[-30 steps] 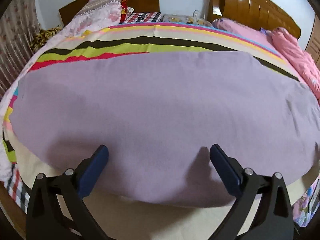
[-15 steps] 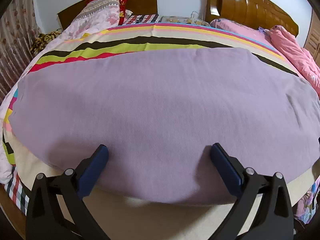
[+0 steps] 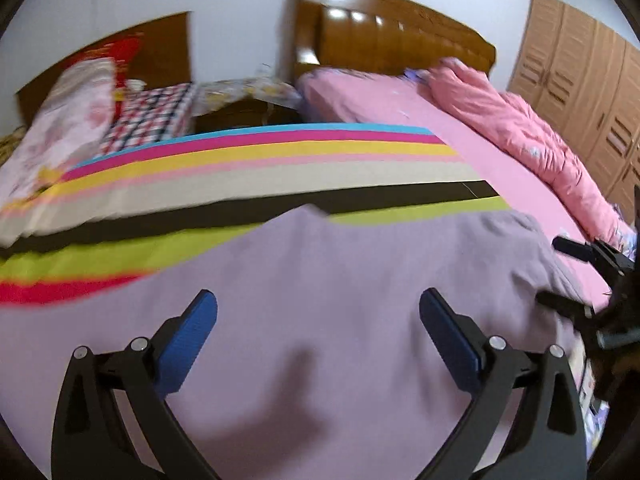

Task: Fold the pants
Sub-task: 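Smooth the folded pants with both tools held open above them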

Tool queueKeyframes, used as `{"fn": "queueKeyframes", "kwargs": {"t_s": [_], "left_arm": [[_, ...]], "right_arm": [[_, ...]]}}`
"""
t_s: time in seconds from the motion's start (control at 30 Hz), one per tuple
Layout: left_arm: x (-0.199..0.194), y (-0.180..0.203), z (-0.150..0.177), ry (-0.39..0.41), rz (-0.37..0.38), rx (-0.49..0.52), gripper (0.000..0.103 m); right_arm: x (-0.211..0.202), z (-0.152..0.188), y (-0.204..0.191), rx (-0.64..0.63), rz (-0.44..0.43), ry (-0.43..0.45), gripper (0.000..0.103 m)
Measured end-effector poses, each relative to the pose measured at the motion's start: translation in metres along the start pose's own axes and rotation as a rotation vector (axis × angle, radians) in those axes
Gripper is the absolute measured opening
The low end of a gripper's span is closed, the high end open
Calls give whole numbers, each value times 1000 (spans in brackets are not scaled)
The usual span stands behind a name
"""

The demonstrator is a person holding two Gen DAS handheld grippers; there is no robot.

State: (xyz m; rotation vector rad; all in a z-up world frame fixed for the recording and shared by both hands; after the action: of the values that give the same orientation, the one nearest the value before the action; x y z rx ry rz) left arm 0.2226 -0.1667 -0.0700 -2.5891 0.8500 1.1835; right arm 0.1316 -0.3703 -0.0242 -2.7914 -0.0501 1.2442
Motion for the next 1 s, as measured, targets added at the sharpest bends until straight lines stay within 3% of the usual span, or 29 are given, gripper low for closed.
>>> {"fn": "queueKeyframes", "kwargs": {"t_s": [0.07, 0.17, 0.2, 0.27, 0.3, 0.43, 0.57, 0.7, 0.87, 1.0], "left_arm": [[35, 6, -8, -29, -22, 47, 101], [79, 4, -3, -94, -102, 115, 101], [89, 2, 3, -111, -119, 142, 102], [88, -10, 2, -104, -31, 67, 101], [88, -11, 1, -107, -22, 64, 101], [93, -7, 2, -117, -85, 118, 102], [94, -9, 1, -118, -79, 111, 102], [92, -4, 1, -118, -82, 110, 102], [92, -4, 0, -119, -82, 110, 102], [92, -4, 0, -119, -82, 109, 102]], "right_arm": [[18, -5, 2, -23, 7, -29, 98], [53, 12, 20, -53, 80, -160, 97], [58, 21, 21, -83, 68, -190, 96], [47, 29, 26, -74, 20, -162, 97], [42, 31, 31, -81, 55, -160, 97], [17, 31, 48, -16, 162, -113, 98], [-1, 27, 36, -30, 131, -43, 98], [29, 45, 40, -65, 153, -163, 98], [13, 58, 54, -6, 106, -124, 98], [-3, 52, 46, -3, 217, -106, 98]]}}
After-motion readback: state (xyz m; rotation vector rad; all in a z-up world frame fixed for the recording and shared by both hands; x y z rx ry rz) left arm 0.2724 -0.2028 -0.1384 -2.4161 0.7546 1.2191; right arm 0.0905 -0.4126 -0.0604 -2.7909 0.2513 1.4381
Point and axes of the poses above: each gripper's, at about its wrist camera, not at the fingertips, and x roughly the way its jaws point, y to its right, z to its underside, the point moved 6 cm from there along x, roughly the way its jaws point, and after that the axes turned 1 degree about -z, right-handed, at the moved point
